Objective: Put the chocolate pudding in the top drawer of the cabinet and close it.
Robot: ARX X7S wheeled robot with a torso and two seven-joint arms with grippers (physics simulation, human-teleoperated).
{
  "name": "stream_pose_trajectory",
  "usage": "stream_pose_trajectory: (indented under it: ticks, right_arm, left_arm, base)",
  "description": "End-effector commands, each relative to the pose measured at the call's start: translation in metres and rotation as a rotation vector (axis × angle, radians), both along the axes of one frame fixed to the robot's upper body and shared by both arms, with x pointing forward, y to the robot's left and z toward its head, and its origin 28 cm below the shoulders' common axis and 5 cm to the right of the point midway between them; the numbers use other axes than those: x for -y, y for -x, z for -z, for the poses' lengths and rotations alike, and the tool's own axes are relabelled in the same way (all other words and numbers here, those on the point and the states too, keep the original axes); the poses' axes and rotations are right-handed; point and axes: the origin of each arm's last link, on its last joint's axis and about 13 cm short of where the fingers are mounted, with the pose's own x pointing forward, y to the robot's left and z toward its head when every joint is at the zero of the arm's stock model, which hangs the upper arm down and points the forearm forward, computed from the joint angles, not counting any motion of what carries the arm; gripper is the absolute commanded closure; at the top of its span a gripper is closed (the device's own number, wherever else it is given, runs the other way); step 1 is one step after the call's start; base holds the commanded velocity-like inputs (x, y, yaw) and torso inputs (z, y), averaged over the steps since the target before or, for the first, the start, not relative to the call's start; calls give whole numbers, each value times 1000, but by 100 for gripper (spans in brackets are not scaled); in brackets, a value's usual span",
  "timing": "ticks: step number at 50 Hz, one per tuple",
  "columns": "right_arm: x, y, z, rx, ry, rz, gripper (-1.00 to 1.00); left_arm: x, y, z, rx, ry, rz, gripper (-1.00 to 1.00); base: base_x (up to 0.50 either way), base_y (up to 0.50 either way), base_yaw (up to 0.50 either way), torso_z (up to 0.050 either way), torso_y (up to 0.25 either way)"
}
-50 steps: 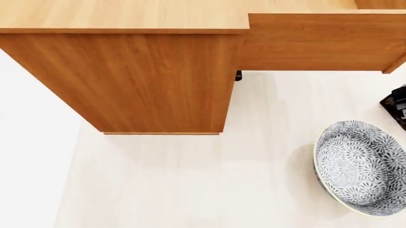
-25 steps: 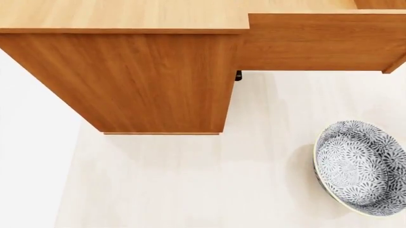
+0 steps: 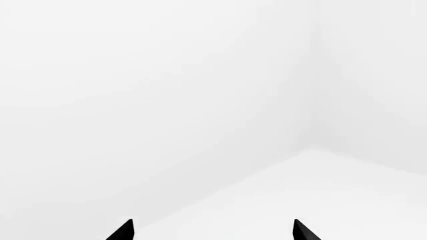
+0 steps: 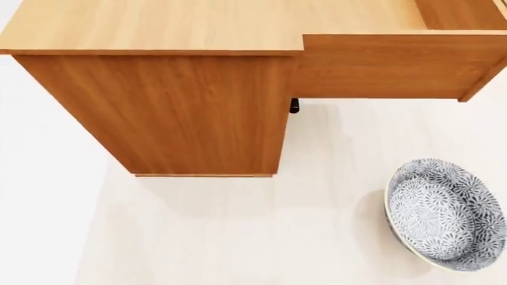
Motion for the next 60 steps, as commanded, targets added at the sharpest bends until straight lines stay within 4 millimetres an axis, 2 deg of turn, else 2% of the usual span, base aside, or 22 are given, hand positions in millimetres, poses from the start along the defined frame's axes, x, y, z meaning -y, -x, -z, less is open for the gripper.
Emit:
stream_pose_trajectory:
  ticks: [1, 14, 19, 27, 35, 41, 54, 60]
  right_arm:
    - [-14, 4, -16, 40, 57, 24, 100]
    - [-21, 15, -14, 54, 78, 60, 100]
    - [-28, 9, -15, 73, 78, 15, 100]
    - [-42, -10, -26, 88, 102, -73, 100]
    - [-50, -26, -47, 101, 129, -141, 100]
    - [-64, -45, -61, 113, 152, -213, 100]
    - [-80, -70, -98, 141, 181, -333, 100]
    - [-89, -86, -106, 137, 199, -367, 100]
  left_arm:
    - [-2, -1, 2, 0, 8, 15, -100]
    - [-3, -2, 3, 4, 14, 22, -100]
    - [0, -4, 3, 2, 14, 36, -100]
    - [4, -7, 6, -2, 9, 65, -100]
    - [4, -5, 6, 5, 2, 85, -100]
    - [3, -4, 10, 6, 3, 95, -100]
    - [3, 8, 20, 8, -11, 130, -100]
    - [1, 11, 25, 4, -9, 135, -100]
  base:
    - [0, 0, 0, -2, 230]
    - [0, 0, 0, -2, 229]
    - [2, 0, 0, -2, 228]
    - [1, 0, 0, -2, 166]
    - [0, 0, 0, 0, 77]
    - [0, 0, 0, 0, 0]
    - [0, 0, 0, 0, 8]
    - [-4, 0, 0, -7, 203]
